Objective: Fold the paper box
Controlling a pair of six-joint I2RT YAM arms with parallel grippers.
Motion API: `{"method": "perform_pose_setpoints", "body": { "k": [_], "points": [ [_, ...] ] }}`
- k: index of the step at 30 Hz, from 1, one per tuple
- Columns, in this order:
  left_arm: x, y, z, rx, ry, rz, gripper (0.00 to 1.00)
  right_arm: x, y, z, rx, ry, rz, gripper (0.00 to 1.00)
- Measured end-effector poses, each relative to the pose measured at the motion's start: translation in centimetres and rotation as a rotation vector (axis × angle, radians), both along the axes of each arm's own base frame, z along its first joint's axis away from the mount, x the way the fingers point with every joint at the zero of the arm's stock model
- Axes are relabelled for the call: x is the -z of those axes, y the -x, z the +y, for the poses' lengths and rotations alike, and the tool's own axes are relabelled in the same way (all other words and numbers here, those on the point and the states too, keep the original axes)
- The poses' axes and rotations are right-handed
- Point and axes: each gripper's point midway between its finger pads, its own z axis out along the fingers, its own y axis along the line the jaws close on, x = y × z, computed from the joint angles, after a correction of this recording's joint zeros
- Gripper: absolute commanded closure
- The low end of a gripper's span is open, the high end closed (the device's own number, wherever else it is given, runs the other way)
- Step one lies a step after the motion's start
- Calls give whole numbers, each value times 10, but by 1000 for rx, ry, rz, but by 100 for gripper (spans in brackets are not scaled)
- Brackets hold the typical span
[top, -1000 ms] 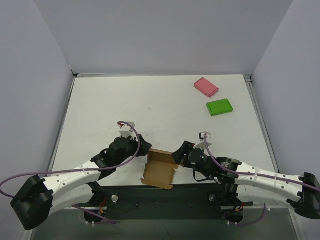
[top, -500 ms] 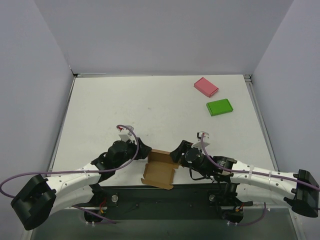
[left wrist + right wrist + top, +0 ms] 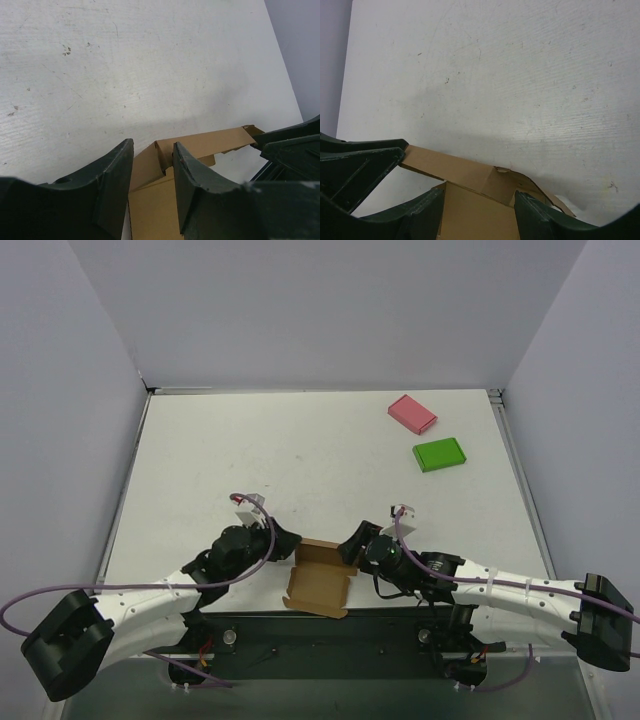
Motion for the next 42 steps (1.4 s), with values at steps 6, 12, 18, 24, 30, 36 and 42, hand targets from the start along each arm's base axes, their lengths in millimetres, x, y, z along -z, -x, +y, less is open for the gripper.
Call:
{"method": "perform_pose_setpoints", "body": {
  "k": [6,12,18,24,30,36,42],
  "points": [
    [-1,3,0,7,20,-8,57,-1,-1,1,-1,-3,-5,42],
    [-2,6,-1,22,31,-9,62,-5,-2,-3,2,33,-12,44],
    [-3,7,-1,27,40,-14,65,-15,-7,-7,18,56,-42,43],
    [-4,8,-1,30,51,-13,67,-11,-7,-4,2,75,-36,44],
    [-4,9,-2,32,51,-14,69,-5,-5,2,-18,79,-17,45],
    [-4,10,-3,38,52,-15,71,-8,-6,8,-25,51,-18,56],
    [-4,12,-4,42,50,-16,73,0,-9,13,-24,19,4,59]
  ]
}}
